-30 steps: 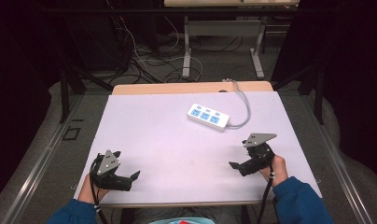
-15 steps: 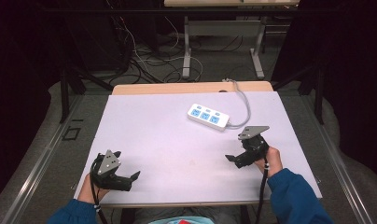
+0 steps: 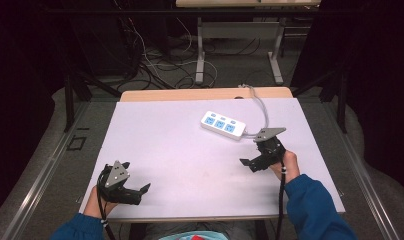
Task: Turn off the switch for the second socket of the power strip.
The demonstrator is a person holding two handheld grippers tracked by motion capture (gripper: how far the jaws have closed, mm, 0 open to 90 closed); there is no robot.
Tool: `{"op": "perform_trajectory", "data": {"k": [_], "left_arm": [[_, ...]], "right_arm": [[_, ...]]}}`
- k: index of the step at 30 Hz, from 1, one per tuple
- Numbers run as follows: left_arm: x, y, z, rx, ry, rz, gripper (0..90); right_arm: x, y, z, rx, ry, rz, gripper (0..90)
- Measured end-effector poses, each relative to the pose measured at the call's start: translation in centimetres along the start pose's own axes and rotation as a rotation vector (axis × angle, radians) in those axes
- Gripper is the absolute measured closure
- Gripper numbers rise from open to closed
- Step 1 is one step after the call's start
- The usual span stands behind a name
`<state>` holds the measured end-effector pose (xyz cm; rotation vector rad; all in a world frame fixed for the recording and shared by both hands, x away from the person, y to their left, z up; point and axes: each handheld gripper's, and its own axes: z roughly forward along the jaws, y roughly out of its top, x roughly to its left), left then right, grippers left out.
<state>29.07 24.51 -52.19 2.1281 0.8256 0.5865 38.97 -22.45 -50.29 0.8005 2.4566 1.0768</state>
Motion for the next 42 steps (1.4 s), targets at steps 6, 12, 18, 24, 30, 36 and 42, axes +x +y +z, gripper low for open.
{"op": "perform_trajectory", "data": {"k": [6, 12, 18, 24, 30, 36, 42], "left_arm": [[0.0, 0.0, -0.1, -0.004, 0.006, 0.009, 0.1], [-0.1, 0.0, 0.0, 0.003, -0.001, 0.01, 0.2], [-0.1, 0.0, 0.0, 0.001, -0.001, 0.011, 0.2], [-0.1, 0.0, 0.0, 0.002, -0.001, 0.011, 0.1], [-0.1, 0.0, 0.0, 0.003, 0.001, 0.014, 0.1], [-0.2, 0.0, 0.0, 0.005, 0.005, 0.014, 0.1], [-0.2, 0.0, 0.0, 0.003, 0.009, 0.017, 0.1]], "right_arm": [[-0.7, 0.7, 0.6, 0.013, -0.008, 0.003, 3.8], [-1.4, 1.2, 1.2, 0.01, -0.006, 0.016, 3.8], [-2.1, 1.9, 2.1, -0.001, -0.017, 0.019, 3.8], [-2.8, 2.7, 3.3, 0.006, -0.029, 0.017, 4.0], [-3.7, 3.5, 4.0, 0.008, -0.036, 0.018, 3.8], [-4.6, 3.9, 4.7, 0.003, -0.022, 0.035, 2.8], [-5.1, 4.3, 5.2, 0.004, -0.019, 0.041, 1.7]]}}
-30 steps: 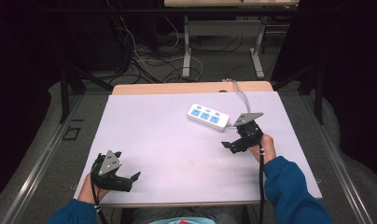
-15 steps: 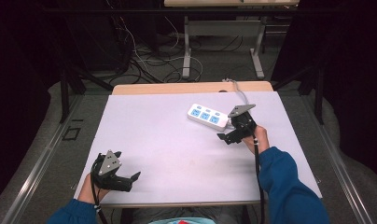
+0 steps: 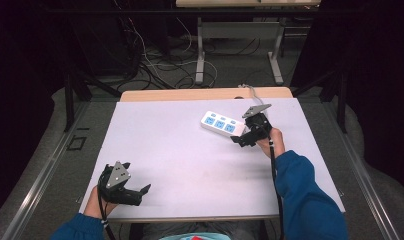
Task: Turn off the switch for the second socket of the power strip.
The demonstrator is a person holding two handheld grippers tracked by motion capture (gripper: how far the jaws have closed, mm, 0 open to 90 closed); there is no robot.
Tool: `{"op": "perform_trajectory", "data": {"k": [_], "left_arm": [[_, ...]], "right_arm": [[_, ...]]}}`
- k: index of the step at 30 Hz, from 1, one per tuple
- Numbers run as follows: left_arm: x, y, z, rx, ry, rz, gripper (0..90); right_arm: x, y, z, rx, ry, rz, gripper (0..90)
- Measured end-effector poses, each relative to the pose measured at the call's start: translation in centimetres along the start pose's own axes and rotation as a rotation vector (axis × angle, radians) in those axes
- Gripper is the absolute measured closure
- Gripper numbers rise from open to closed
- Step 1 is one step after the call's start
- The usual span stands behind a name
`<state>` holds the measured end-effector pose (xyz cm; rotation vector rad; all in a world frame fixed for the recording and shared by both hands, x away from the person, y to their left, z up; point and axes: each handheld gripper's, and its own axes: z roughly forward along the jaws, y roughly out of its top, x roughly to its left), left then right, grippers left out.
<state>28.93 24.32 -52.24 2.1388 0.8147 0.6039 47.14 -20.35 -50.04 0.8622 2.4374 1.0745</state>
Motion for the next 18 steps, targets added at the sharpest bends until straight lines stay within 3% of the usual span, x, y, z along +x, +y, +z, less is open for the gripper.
{"op": "perform_trajectory", "data": {"k": [10, 18], "left_arm": [[0.0, 0.0, 0.0, 0.003, 0.007, 0.008, 0.1], [0.1, 0.0, 0.0, 0.004, 0.013, 0.013, 0.1]], "right_arm": [[-1.1, 0.9, 0.9, -0.017, 0.014, 0.047, 0.0], [-1.7, 1.6, 1.9, -0.027, -0.002, 0.051, 0.0]]}}
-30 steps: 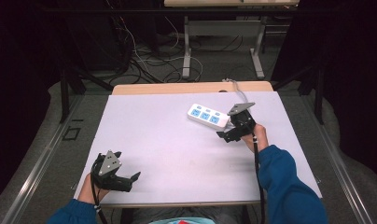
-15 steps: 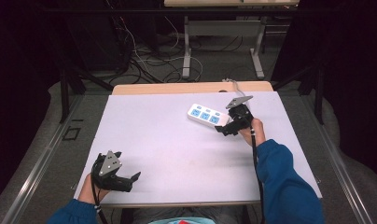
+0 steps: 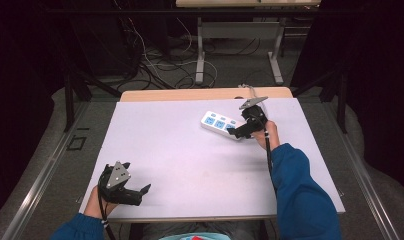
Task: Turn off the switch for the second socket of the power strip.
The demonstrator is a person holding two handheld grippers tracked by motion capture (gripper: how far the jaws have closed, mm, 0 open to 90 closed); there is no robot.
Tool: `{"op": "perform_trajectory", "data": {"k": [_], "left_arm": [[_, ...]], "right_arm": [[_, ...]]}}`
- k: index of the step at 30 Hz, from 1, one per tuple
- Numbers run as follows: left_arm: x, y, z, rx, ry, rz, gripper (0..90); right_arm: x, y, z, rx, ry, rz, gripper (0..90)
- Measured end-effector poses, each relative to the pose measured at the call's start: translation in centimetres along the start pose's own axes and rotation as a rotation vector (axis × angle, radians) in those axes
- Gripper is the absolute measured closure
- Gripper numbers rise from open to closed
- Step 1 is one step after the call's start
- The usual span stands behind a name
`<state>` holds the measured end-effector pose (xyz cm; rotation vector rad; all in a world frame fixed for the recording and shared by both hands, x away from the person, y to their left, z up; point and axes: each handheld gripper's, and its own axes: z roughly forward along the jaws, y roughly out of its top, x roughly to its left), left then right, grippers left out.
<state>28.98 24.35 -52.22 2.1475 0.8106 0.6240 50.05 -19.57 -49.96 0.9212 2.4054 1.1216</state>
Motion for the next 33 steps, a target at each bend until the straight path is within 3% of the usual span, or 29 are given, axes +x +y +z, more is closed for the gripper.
{"op": "perform_trajectory", "data": {"k": [3, 7, 9, 10, 21, 27, 33], "left_arm": [[-0.1, 0.0, 0.0, -0.002, -0.006, -0.015, 0.1], [0.0, 0.0, 0.0, 0.003, 0.003, -0.002, 0.1], [0.0, 0.0, 0.0, 0.002, 0.002, -0.003, 0.1], [-0.1, 0.0, 0.1, -0.004, -0.008, -0.024, 0.1], [0.0, 0.0, 0.0, -0.001, -0.008, -0.019, 0.1], [0.0, 0.0, 0.0, -0.001, -0.009, -0.019, 0.1], [0.0, 0.0, 0.0, 0.0, -0.005, -0.011, 0.1]], "right_arm": [[-0.3, 0.3, 0.2, -0.002, 0.011, 0.027, 0.0], [-0.5, 0.6, 0.5, -0.012, 0.005, 0.031, 0.0], [-0.7, 0.9, 0.9, -0.02, 0.0, 0.025, 0.0], [-0.6, 1.0, 1.0, -0.017, 0.009, 0.042, 0.0], [-1.0, 1.6, 2.8, -0.01, -0.005, 0.063, 0.4], [-1.2, 1.8, 3.7, -0.03, -0.029, 0.086, 24.4], [-0.9, 2.1, 4.3, -0.037, -0.048, 0.078, 47.3]]}}
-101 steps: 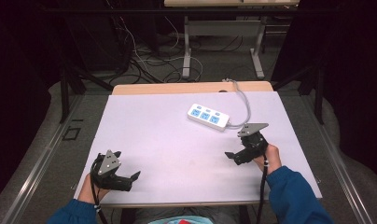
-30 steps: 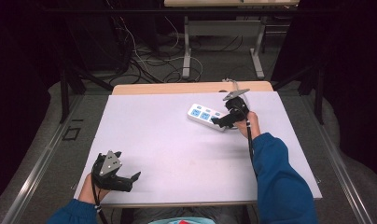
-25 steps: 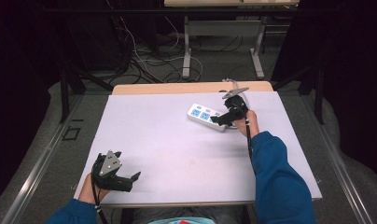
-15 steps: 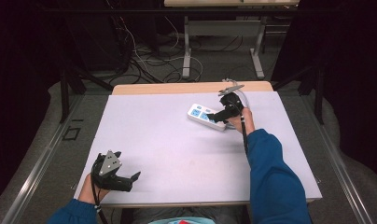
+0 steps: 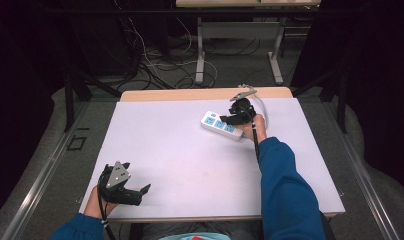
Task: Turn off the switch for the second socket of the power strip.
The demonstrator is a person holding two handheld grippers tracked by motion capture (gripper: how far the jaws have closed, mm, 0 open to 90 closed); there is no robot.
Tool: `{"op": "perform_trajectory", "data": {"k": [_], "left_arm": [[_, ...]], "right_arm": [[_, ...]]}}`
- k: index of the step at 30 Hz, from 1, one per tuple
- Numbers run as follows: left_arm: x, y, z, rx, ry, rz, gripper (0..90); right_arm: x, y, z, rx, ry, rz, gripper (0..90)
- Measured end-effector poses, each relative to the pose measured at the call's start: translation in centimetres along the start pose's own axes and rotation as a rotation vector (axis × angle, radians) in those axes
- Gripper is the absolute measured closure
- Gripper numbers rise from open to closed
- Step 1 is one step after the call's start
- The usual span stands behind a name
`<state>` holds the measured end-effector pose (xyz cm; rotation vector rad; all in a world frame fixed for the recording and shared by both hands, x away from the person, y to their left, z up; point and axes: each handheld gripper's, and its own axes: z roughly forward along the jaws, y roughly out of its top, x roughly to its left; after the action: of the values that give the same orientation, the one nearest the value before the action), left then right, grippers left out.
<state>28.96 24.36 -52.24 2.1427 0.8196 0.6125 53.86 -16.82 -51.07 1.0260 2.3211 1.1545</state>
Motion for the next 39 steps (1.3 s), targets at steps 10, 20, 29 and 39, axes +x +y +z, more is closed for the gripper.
{"op": "perform_trajectory", "data": {"k": [10, 20, 29, 39], "left_arm": [[-0.1, 0.0, 0.1, 0.0, -0.007, -0.016, 0.1], [-0.1, 0.0, 0.1, 0.004, -0.005, -0.011, 0.1], [-0.1, 0.0, 0.1, 0.005, -0.005, -0.009, 0.1], [-0.1, 0.0, 0.1, 0.005, -0.01, -0.006, 0.1]], "right_arm": [[0.1, 0.3, 0.4, -0.017, -0.041, 0.016, 87.9], [0.1, -0.1, 1.5, -0.014, -0.088, 0.018, 90.0], [0.7, 0.0, 2.6, 0.026, -0.1, 0.006, 90.0], [0.9, -0.3, 3.6, 0.059, -0.126, -0.005, 90.0]]}}
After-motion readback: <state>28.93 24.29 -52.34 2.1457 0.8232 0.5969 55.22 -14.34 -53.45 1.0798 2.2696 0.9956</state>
